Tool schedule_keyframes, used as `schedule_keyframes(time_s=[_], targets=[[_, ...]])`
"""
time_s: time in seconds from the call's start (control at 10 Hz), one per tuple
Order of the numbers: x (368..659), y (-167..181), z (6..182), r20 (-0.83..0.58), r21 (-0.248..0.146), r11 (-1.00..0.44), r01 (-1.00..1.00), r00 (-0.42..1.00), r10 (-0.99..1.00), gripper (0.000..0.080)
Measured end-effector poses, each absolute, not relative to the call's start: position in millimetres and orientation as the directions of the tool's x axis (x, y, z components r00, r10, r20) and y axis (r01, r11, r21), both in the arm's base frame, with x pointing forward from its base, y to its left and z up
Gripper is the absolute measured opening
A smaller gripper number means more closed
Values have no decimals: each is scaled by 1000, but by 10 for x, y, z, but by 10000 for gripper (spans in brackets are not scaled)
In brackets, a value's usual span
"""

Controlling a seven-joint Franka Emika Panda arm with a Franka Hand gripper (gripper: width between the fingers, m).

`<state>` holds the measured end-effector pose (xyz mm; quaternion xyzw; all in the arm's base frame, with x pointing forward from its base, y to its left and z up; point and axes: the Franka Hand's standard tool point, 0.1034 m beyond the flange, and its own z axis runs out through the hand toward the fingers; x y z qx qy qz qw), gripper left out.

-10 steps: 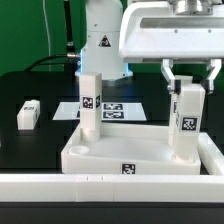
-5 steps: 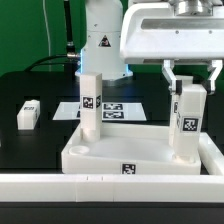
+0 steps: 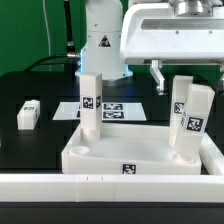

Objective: Assemble desk

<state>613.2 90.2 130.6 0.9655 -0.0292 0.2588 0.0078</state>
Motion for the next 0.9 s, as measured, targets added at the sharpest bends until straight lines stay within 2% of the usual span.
schedule_keyframes(time_s=[0.2, 0.6, 0.9], targets=[[6141, 922, 1336, 498, 2, -999, -51, 866, -44, 648], [6174, 883, 1587, 468, -5, -999, -37, 883, -35, 648], [6125, 890, 1518, 415, -1, -999, -40, 909, -37, 648]])
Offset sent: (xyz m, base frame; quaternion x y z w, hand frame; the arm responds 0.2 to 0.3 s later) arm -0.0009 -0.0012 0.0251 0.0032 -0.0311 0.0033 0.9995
